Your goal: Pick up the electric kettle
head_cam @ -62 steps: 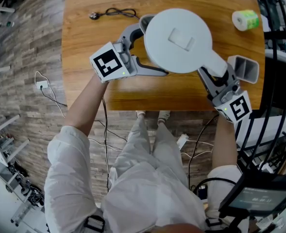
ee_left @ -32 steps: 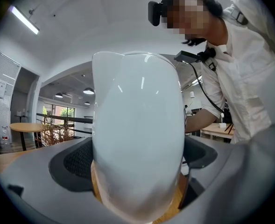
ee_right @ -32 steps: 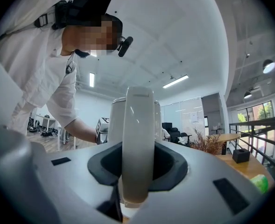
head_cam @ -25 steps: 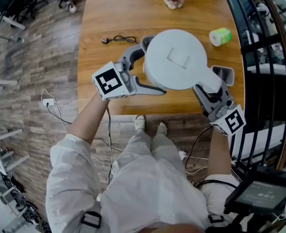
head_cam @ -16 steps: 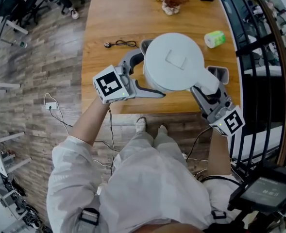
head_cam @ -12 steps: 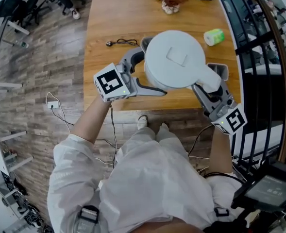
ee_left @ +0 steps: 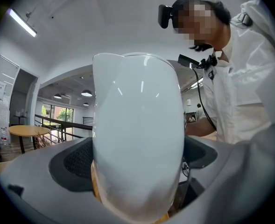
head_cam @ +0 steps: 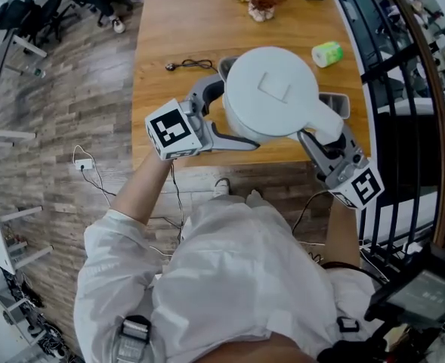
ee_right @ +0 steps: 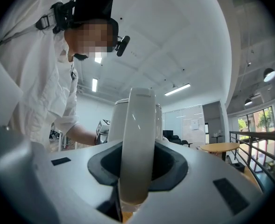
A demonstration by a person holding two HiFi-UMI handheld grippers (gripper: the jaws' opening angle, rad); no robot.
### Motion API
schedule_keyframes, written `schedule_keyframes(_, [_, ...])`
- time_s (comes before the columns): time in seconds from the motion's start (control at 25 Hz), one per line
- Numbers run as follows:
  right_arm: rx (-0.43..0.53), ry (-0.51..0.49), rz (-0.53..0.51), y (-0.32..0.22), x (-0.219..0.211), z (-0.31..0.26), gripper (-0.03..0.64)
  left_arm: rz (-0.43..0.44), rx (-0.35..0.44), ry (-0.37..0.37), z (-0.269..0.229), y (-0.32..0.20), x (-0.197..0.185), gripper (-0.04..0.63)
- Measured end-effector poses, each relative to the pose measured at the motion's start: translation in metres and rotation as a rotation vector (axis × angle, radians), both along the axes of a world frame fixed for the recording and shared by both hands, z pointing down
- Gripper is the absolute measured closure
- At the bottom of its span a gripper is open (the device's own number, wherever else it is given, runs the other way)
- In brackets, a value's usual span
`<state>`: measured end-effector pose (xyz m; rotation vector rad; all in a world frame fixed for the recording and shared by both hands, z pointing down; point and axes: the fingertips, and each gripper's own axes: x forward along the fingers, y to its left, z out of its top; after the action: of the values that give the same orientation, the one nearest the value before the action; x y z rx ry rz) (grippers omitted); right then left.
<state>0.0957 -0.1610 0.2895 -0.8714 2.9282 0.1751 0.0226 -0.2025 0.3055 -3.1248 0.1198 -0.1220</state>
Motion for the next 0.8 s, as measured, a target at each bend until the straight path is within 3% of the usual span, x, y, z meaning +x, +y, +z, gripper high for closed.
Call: schedule_keyframes(0.8, [0.014,0.003,0.010,0.011,0.000,-0.011,0.511,0.012,0.014,-0.002,-0.012,0.010,0.000,0.014])
